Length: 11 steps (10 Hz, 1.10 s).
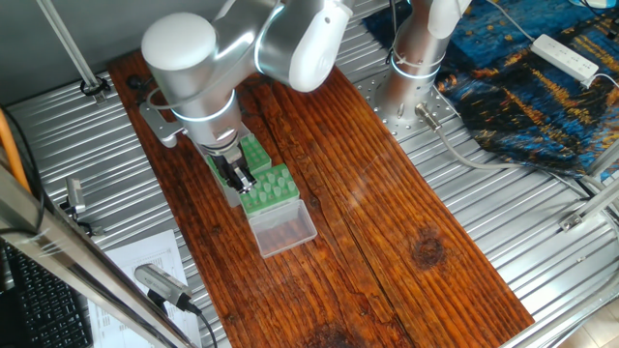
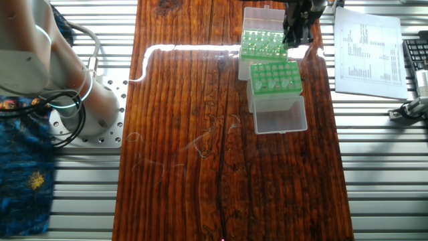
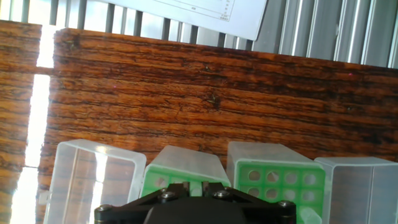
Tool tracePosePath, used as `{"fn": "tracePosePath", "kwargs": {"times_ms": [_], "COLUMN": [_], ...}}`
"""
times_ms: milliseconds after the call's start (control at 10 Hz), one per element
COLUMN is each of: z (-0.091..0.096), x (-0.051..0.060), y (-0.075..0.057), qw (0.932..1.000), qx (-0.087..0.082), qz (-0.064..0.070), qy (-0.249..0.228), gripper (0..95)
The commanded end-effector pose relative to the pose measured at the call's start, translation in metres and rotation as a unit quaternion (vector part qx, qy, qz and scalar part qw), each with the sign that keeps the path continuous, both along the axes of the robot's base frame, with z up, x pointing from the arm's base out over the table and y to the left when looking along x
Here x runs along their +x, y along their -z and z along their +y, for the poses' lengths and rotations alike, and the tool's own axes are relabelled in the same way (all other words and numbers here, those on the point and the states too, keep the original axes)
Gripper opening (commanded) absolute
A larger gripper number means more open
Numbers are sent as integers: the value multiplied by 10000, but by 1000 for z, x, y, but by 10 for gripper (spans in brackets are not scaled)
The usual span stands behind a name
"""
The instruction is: Transfer all large pipette tips from one holder to another
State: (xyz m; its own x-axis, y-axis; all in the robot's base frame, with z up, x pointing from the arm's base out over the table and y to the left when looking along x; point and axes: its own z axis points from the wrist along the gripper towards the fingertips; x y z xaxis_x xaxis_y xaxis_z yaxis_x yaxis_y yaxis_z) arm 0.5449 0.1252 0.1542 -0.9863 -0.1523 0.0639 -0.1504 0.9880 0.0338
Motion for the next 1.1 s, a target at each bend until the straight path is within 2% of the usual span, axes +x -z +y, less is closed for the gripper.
{"fn": "tracePosePath", "kwargs": {"times_ms": [100, 700, 1100], "z": [0, 3, 3], "x": [0, -2, -1], "y": [0, -13, -15], "qw": [10000, 9998, 9995], "qx": [-8, -63, -125], "qz": [0, -2, 1], "qy": [-23, -183, -290], "gripper": [0, 0, 0]}}
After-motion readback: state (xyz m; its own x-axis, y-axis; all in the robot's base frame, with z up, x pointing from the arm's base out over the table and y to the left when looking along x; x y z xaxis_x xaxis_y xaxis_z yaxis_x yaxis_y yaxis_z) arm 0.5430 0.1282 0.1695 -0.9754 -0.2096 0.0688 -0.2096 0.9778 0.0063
